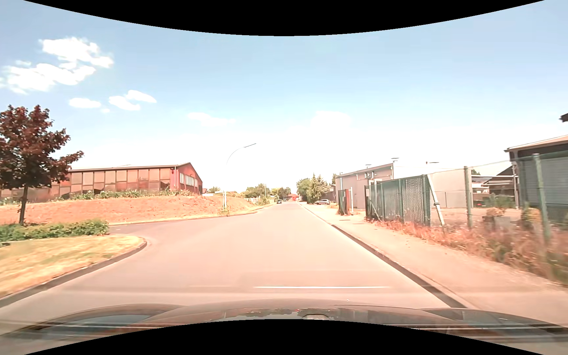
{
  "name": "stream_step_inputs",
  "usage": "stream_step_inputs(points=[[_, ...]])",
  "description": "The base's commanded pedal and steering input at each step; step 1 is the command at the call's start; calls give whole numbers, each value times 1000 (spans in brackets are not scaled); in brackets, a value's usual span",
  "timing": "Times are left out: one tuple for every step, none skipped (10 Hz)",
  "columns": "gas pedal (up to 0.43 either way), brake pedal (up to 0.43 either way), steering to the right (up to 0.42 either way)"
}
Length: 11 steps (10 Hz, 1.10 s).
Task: Follow the waypoints while adhering to traffic rules and regulations
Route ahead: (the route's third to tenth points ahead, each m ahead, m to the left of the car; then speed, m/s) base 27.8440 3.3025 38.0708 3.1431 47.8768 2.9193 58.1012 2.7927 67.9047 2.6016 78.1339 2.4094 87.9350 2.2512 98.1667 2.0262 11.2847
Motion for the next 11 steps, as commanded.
stream_step_inputs(points=[[197,0,-6],[197,0,-6],[197,0,-5],[197,0,-5],[197,0,-5],[197,0,-5],[197,0,-3],[197,0,-2],[197,0,-2],[197,0,-2],[197,0,-2]])
